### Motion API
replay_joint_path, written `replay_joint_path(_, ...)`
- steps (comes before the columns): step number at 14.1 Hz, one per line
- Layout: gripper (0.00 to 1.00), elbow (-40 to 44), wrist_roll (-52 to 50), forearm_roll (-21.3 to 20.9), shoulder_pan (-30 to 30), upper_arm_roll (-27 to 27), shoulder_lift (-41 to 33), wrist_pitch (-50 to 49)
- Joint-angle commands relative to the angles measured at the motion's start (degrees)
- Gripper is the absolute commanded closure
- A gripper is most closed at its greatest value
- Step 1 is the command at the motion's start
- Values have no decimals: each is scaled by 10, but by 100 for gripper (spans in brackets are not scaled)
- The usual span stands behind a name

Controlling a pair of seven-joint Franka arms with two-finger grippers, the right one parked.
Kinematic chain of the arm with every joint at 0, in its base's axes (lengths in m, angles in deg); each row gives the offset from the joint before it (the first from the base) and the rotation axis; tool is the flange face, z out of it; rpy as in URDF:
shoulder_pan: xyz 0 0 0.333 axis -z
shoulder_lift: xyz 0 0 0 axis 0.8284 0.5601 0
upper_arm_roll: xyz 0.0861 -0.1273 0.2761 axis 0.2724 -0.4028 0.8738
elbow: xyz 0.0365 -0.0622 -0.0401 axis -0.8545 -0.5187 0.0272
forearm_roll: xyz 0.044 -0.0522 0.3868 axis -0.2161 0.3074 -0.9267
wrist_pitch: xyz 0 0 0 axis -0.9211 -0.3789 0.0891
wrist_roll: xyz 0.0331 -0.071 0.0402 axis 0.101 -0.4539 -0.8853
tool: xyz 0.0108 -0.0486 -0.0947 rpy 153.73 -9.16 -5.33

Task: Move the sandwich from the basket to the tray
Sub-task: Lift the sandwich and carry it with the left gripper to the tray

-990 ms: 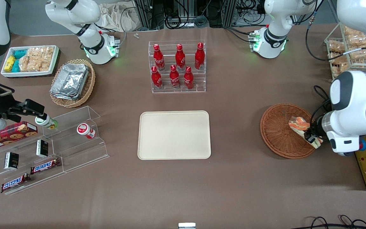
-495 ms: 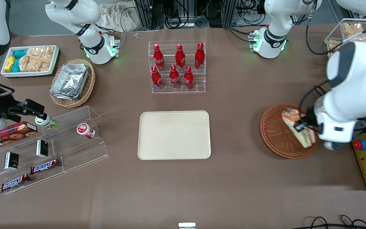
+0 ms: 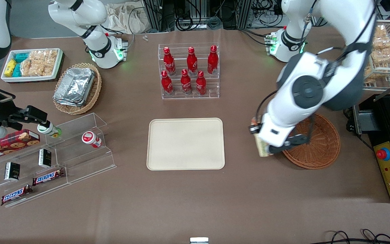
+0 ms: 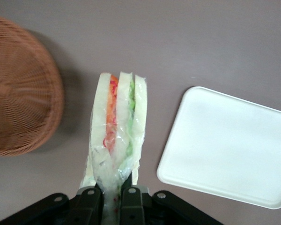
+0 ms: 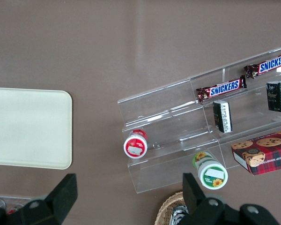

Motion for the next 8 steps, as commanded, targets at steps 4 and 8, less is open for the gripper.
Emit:
replay_joint_path(4,100,4,-7,-10,73,3,119,141)
replay_joint_path(8,100,3,-7,-10,106,7,181,187)
